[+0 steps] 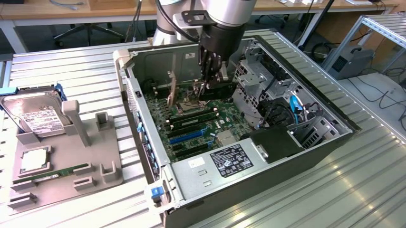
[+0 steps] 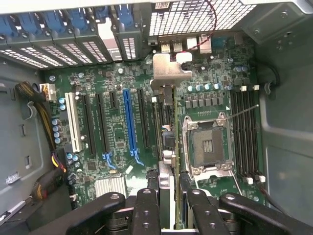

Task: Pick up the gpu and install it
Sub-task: 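Insert the gpu into the slot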

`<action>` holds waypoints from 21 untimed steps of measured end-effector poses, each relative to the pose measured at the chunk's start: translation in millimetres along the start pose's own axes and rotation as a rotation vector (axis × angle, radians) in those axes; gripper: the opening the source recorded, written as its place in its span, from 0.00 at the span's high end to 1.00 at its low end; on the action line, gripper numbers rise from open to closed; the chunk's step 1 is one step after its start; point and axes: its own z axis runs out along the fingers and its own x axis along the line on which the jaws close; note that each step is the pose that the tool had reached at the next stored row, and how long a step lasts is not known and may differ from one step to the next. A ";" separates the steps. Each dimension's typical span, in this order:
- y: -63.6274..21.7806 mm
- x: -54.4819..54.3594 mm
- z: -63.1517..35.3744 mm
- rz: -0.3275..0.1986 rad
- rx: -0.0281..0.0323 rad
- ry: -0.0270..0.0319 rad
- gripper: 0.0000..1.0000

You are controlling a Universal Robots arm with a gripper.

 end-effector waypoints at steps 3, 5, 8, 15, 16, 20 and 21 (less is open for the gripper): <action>0.7 0.5 0.3 0.000 0.0000 0.0000 0.73; 1.0 0.8 0.5 0.000 0.0000 0.0000 0.73; 1.6 1.3 0.8 0.000 0.0000 -0.0001 0.73; 3.0 2.4 1.5 0.000 0.0000 -0.0001 0.73; 3.2 2.6 1.6 0.000 0.0000 0.0000 0.73; 4.0 3.2 1.9 0.000 0.0000 0.0000 0.73; 4.2 3.4 2.0 0.000 0.0000 0.0000 0.73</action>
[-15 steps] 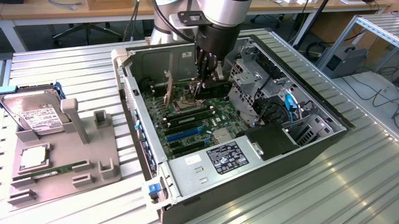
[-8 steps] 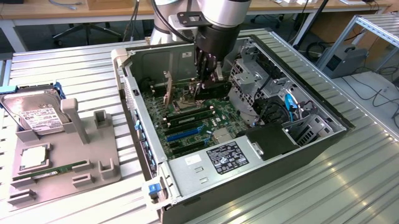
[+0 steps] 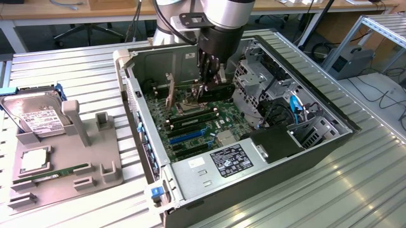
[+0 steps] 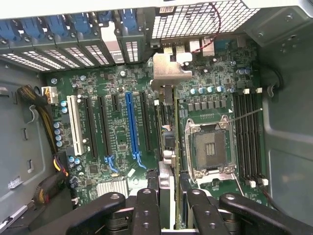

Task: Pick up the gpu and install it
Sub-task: 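Insert the gpu into the slot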

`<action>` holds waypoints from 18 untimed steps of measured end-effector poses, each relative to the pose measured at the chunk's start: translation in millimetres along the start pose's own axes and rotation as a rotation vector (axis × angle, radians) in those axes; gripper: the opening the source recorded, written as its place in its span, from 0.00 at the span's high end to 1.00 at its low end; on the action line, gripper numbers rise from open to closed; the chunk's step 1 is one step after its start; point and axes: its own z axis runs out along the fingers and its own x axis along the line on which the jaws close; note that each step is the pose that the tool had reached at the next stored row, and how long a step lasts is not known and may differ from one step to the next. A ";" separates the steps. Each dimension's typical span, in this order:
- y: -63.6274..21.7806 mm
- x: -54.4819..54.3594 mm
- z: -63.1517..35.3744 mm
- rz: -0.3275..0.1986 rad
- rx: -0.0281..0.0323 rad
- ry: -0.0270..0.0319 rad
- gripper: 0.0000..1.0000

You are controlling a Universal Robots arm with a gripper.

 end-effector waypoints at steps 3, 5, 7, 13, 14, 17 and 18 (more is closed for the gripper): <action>0.9 0.7 0.4 0.000 0.0000 0.0000 0.73; 1.3 1.0 0.6 0.000 0.0000 0.0000 0.73; 1.7 1.4 0.7 0.000 0.0000 0.0000 0.73; 3.1 2.4 1.2 0.000 0.0000 -0.0001 0.73; 3.3 2.6 1.2 0.000 0.0000 0.0000 0.73; 3.8 3.0 1.5 0.000 0.0000 0.0001 0.73; 3.9 3.1 1.6 0.000 0.0000 0.0001 0.73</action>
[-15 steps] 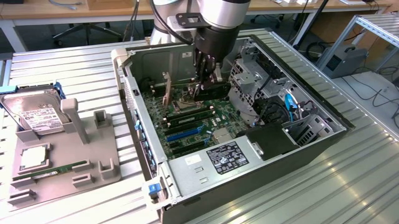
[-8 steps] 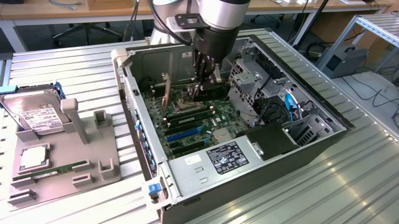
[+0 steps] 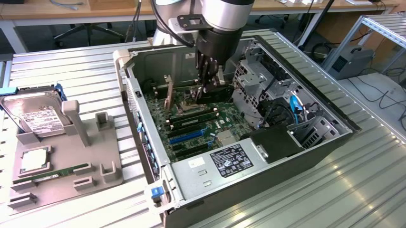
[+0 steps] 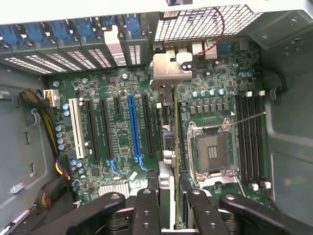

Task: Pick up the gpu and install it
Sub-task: 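Insert the gpu into the slot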

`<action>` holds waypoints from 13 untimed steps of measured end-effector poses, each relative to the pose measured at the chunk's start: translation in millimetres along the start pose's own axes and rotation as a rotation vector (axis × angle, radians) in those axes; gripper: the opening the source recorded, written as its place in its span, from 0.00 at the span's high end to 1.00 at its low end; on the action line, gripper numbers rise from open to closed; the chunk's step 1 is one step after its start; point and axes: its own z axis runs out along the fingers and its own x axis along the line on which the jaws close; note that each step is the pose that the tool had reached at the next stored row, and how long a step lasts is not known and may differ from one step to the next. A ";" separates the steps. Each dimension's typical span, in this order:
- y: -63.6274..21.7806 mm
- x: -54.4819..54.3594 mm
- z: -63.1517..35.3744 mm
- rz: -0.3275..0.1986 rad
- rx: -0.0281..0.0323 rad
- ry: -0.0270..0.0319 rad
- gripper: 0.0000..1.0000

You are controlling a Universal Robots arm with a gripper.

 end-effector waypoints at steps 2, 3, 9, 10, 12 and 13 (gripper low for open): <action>0.2 0.3 0.3 0.000 0.0000 -0.0001 0.73; 0.4 0.4 0.4 0.000 0.0000 -0.0001 0.73; 0.8 1.8 0.9 0.000 -0.0001 0.0000 0.73; 0.9 2.3 1.0 0.000 -0.0001 0.0001 0.73; 1.1 3.9 1.2 0.000 0.0000 -0.0001 0.73; 1.4 4.9 1.4 0.000 0.0001 -0.0001 0.73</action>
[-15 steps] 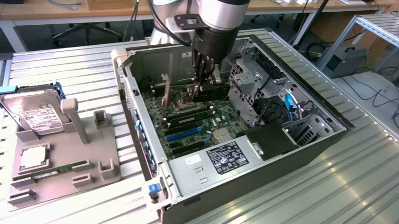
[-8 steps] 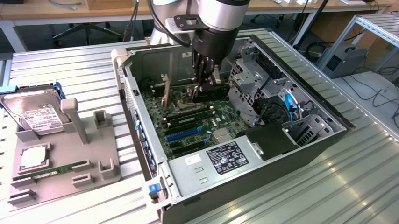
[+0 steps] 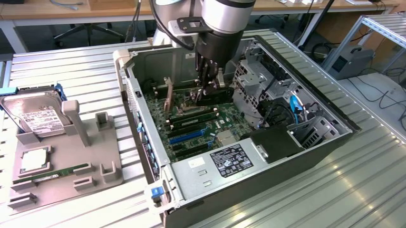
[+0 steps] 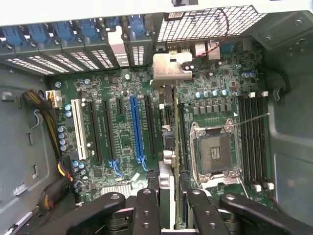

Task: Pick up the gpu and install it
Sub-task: 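Insert the gpu into the slot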

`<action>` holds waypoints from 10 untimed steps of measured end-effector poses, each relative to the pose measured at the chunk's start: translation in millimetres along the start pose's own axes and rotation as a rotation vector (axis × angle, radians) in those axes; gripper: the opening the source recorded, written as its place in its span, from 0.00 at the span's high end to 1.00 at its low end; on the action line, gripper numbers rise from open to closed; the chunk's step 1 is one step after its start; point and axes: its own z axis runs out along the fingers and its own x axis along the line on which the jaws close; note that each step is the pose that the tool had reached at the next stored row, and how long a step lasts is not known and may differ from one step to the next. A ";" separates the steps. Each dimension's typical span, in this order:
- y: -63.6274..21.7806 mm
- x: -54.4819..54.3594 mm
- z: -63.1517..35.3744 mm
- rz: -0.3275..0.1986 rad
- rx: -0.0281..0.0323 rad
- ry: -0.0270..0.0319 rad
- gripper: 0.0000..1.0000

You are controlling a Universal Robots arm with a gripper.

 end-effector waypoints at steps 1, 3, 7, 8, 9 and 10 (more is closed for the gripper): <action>0.6 1.6 0.1 0.000 0.0000 0.0000 0.73; 1.1 2.8 0.3 0.000 -0.0001 0.0000 0.73; 2.3 4.0 0.8 0.000 0.0000 0.0001 0.73; 2.6 4.4 0.8 0.000 -0.0001 0.0001 0.73; 2.8 4.7 1.0 0.000 0.0000 0.0000 0.73; 3.3 5.2 1.1 0.000 -0.0001 0.0001 0.73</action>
